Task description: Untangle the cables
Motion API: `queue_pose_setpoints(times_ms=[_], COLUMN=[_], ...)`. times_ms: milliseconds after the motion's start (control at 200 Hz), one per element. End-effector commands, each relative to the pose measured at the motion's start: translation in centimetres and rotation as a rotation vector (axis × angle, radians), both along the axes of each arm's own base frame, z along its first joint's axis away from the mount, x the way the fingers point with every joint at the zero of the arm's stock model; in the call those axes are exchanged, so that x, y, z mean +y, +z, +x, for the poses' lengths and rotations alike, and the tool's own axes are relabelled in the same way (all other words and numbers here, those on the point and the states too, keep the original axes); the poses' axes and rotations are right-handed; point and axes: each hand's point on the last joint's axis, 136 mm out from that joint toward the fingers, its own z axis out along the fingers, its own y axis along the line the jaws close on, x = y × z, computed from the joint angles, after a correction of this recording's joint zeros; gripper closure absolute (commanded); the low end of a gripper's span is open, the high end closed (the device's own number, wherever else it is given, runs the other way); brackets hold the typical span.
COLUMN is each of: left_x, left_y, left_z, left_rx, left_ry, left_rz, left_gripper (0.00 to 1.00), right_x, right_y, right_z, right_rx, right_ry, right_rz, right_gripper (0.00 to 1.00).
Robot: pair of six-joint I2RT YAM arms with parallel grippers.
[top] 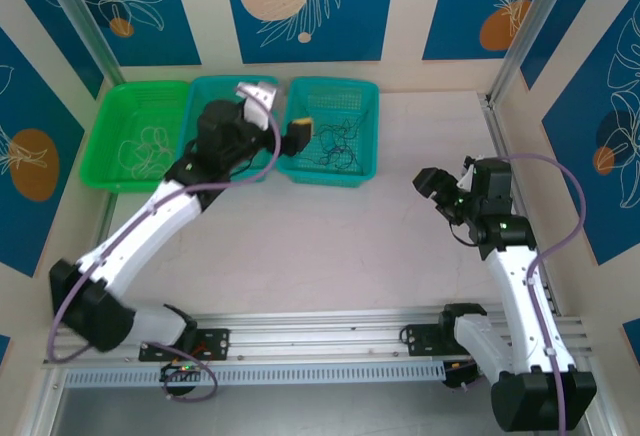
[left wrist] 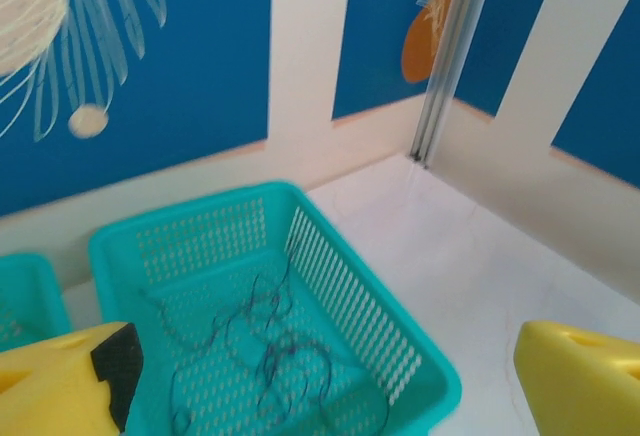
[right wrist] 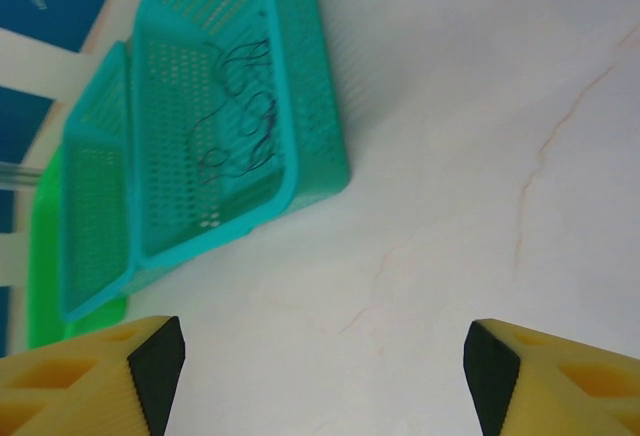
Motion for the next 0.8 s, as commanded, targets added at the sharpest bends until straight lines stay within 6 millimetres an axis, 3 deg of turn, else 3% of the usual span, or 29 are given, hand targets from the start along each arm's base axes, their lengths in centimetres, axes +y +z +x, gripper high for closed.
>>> queue_pose_setpoints(times_ms=[0, 180, 330, 540, 585, 665, 760, 795], left_x=[3.9, 10.4, 15.0, 21.2, 21.6, 22.2, 22.7, 22.8], left_y=[-5.1, -12.1, -16.3, -20.1, -20.2, -20.3, -21.7, -22.3], left_z=[-1.3, -4.3, -5.1, -4.4, -4.0, -3.2, -2.1, -1.6], left_rx=[0.049, 0.107, 0.118, 0.138, 0.139, 0.085, 0.059, 0.067], left_ry=[0.147, 0.350, 0.529, 0.740, 0.738, 0.751, 0.728, 0.718], left_rz=[0.066, 0.227, 0.268, 0.297, 0.311, 0.319, 0.289, 0.276], left_gripper=[0.00, 0.00, 0.00, 0.00, 0.00, 0.00, 0.00, 0.00], right_x=[-3.3, -6.1, -6.6, -6.4, -5.8, -4.3, -4.1, -4.1], right_y=[-2.2, -5.3, -7.2, -10.9, -10.4, -11.8, -12.6, -11.9], right_z=[1.6, 4.1, 6.8, 10.6, 11.7, 12.4, 11.1, 11.1], right_rx=[0.003, -0.042, -0.135, -0.238, -0.297, -0.335, -0.396, -0.467], right_ry=[-0.067, -0.123, -0.096, -0.056, -0.034, 0.053, 0.080, 0.059], right_rz=[-0.221, -0.449, -0.593, -0.682, -0.691, -0.701, -0.642, -0.638], right_gripper=[0.20, 0.00, 0.00, 0.00, 0.00, 0.00, 0.00, 0.00])
